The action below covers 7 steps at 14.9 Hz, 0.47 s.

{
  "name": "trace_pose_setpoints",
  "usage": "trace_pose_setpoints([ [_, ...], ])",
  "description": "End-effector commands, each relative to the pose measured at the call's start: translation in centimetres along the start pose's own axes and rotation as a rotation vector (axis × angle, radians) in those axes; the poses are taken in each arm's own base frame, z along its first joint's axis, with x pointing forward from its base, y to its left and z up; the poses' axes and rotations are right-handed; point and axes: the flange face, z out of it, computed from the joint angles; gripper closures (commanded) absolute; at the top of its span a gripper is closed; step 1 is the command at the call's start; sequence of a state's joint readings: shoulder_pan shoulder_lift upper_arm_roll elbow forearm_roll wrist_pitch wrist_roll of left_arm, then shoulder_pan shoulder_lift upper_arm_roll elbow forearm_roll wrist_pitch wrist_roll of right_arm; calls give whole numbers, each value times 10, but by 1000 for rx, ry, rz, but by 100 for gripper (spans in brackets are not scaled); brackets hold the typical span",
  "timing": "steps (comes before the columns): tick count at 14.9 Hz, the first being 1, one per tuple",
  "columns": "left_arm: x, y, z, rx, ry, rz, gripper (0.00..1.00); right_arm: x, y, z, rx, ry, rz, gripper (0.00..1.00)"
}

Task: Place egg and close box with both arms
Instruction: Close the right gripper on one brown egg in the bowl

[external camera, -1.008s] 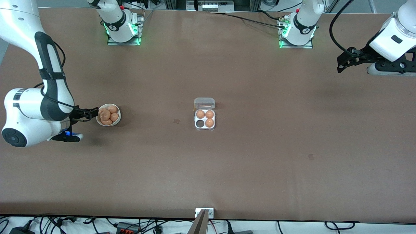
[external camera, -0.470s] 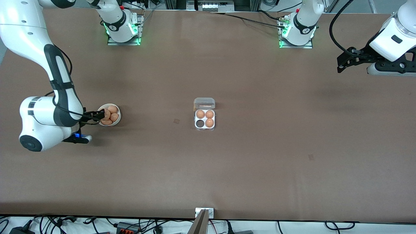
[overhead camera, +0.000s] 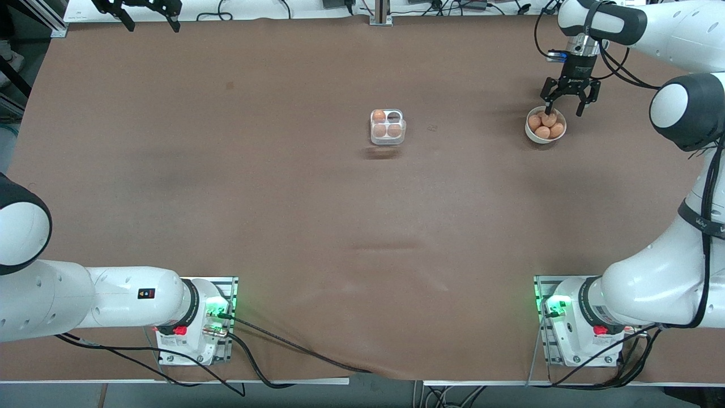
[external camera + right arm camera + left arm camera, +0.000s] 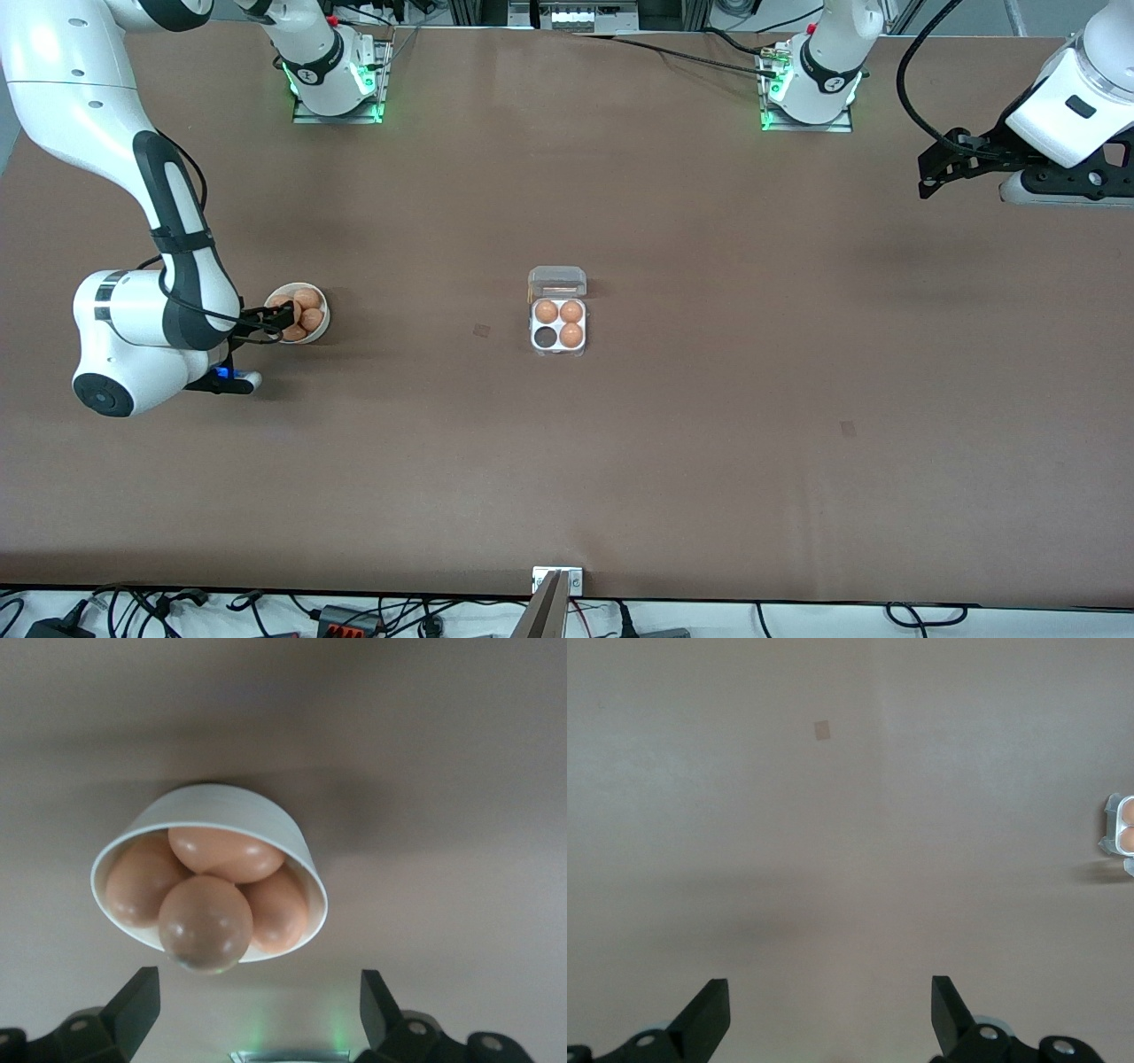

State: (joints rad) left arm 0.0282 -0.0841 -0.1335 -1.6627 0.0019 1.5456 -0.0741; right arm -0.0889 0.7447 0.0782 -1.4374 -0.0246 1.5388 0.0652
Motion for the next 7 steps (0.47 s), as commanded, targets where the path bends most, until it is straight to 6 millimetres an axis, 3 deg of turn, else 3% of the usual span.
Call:
trace_pose_setpoints([
  [1, 2, 2, -7, -11, -6, 3, 0, 12, -4, 0, 15, 41, 3, 0],
  [7, 1, 4, -7, -10, -5, 6, 0, 14, -6, 4, 18, 33, 1, 0],
])
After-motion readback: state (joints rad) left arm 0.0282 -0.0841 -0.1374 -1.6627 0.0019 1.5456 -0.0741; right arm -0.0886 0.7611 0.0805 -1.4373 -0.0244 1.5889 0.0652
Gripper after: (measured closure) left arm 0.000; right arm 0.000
